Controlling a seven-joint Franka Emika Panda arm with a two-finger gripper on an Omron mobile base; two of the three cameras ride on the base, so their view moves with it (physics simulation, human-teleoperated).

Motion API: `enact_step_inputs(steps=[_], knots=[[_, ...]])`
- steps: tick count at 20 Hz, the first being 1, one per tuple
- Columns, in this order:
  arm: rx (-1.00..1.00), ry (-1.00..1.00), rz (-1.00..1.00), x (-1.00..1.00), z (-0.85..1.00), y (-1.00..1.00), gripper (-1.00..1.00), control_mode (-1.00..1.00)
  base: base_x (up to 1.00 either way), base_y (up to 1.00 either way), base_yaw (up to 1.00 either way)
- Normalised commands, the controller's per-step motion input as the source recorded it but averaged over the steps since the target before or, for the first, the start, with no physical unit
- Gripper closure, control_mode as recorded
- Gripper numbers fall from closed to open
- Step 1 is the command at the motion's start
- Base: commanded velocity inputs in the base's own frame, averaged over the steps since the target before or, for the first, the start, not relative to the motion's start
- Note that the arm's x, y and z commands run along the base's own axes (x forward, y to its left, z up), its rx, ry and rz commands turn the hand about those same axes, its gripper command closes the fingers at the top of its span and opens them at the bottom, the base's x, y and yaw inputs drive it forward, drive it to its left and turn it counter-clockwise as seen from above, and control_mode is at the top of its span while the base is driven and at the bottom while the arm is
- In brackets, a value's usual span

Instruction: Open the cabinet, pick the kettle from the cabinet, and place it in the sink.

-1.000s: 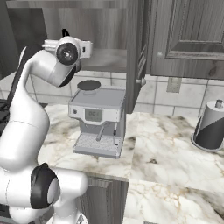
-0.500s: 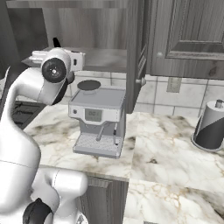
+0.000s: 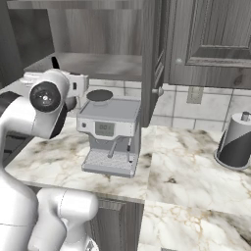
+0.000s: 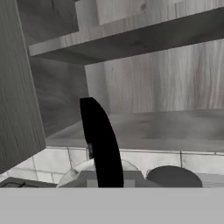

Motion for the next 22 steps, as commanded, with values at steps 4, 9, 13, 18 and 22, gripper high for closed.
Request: enact_step_inputs(steps=[4,9,13,18,22], knots=[[-0.07,0.27,0.00,-0.11,-0.31,0.01,1.00,-1.00,0.00,0.00,0.00],[0.00,0.15,0.01,-0.11,-0.26,0.00,1.00,-1.00,0.00,0.00,0.00],[0.02,-0.03,0.01,-0.30,-0.28,0.00,1.00,-1.00,0.00,0.00,0.00],[0.00,-0.08,0.00,-0.27,-0.24,0.01,1.00,-1.00,0.00,0.00,0.00],[0.02,-0.01,0.00,-0.04,-0.03,0.02,1.00,-1.00,0.00,0.00,0.00]])
